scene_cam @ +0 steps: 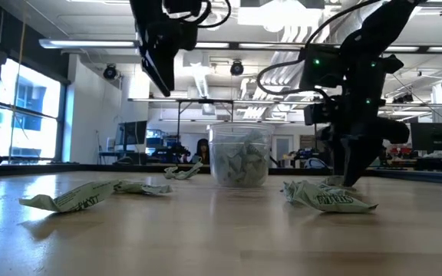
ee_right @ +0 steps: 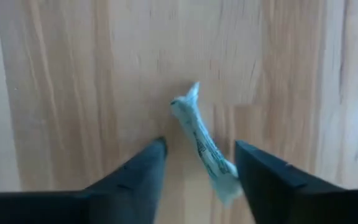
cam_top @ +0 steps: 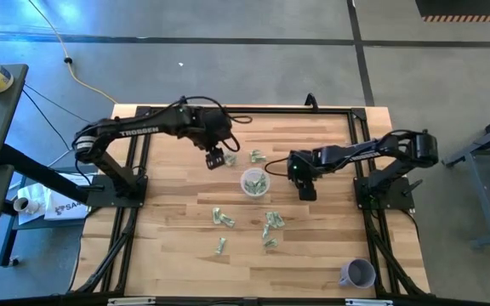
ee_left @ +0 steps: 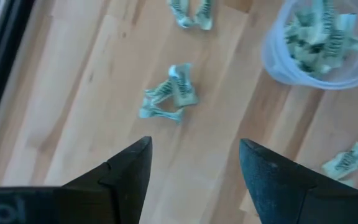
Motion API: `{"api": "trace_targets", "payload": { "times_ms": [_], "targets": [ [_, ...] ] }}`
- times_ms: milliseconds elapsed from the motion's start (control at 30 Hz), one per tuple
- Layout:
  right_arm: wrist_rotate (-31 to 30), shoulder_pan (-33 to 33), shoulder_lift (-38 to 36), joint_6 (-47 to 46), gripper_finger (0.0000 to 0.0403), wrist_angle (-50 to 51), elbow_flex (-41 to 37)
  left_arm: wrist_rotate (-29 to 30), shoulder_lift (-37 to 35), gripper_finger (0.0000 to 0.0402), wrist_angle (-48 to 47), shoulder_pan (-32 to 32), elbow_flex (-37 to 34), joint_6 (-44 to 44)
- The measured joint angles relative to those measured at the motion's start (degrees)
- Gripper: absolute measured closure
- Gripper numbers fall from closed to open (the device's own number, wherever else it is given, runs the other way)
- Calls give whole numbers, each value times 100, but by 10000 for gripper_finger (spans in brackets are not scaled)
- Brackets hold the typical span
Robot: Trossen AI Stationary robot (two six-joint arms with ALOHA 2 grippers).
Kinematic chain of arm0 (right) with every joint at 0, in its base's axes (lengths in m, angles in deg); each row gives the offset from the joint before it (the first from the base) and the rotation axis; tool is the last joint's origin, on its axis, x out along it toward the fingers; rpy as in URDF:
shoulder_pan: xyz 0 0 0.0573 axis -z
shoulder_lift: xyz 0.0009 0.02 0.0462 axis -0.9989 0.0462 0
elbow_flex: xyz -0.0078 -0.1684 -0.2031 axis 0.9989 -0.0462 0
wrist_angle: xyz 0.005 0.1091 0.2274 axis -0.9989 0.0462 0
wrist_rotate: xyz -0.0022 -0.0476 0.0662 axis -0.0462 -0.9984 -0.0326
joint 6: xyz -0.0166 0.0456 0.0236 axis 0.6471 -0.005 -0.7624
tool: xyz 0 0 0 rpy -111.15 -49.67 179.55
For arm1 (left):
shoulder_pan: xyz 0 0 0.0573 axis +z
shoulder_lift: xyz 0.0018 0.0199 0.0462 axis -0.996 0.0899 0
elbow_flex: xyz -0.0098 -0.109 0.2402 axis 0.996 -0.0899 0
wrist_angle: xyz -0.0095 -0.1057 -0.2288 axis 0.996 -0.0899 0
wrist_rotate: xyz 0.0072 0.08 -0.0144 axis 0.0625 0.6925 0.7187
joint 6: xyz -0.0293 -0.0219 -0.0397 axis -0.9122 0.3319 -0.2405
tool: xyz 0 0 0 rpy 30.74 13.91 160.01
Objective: Pick and place Stevia / Truvia into bins
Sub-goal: Put the white stevia packet into the transparent container
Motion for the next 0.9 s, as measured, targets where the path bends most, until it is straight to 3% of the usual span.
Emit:
{"api": "trace_targets", "payload": {
  "times_ms": [233,467,633,733,900],
  "targets": [
    [380,13,-173,-959,388,428,364,-2,3,133,-326,470,0,589],
    [890,-79,-443,-1251,395,860,1493,-91,-2,140,-623,1180,-7,983],
    [1064,-85,-499,-1203,393,823,2480,-974,-13,150,-58,1619,-178,1237],
    [1605,-78,-272,-1171,399,650,2861,-1359,-12,158,275,1766,-464,1392],
    [1766,-84,570,-1465,386,651,3297,-1401,-6,168,573,1758,-963,1386]
  ]
}}
